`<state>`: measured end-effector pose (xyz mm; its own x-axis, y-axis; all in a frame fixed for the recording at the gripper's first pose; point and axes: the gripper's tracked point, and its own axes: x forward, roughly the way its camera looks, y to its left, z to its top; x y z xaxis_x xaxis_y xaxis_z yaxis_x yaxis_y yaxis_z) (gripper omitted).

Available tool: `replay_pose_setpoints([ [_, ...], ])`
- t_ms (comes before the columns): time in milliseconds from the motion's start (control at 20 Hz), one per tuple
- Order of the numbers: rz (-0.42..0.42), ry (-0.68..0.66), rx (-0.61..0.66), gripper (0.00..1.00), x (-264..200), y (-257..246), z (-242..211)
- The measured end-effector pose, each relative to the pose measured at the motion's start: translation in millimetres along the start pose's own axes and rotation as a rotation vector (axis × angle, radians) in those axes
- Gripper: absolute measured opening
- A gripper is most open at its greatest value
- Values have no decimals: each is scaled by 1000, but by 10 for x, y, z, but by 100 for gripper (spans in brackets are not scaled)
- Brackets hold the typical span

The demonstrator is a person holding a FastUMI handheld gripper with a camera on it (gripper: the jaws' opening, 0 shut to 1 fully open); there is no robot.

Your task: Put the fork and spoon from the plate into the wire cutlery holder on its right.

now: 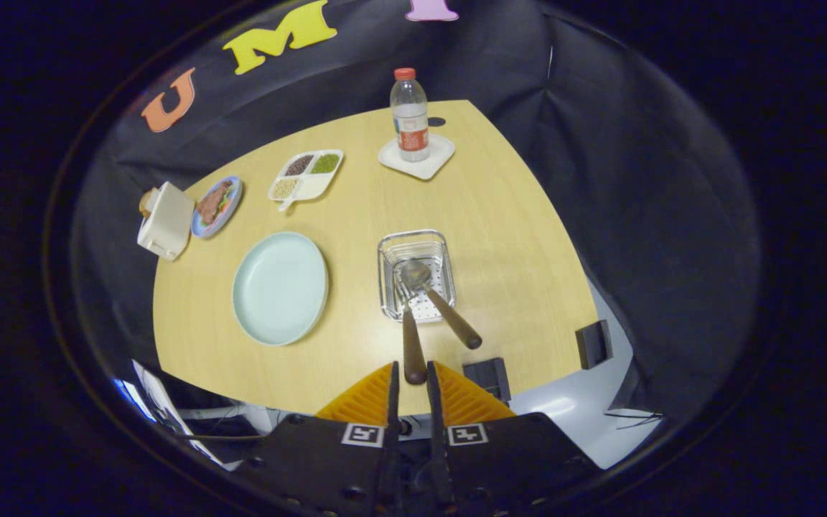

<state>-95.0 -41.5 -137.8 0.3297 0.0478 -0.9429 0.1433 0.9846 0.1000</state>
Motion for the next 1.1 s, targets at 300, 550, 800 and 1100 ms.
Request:
replay_pose_setpoints([
  [300,-37,-180,-16,98,-199,-14,317],
  [550,70,-453,-43,96,-548,304,635],
  [800,131,-877,-17,96,-1043,390,986],
  [1100,70,-1245,-133,96,-1729,582,888],
])
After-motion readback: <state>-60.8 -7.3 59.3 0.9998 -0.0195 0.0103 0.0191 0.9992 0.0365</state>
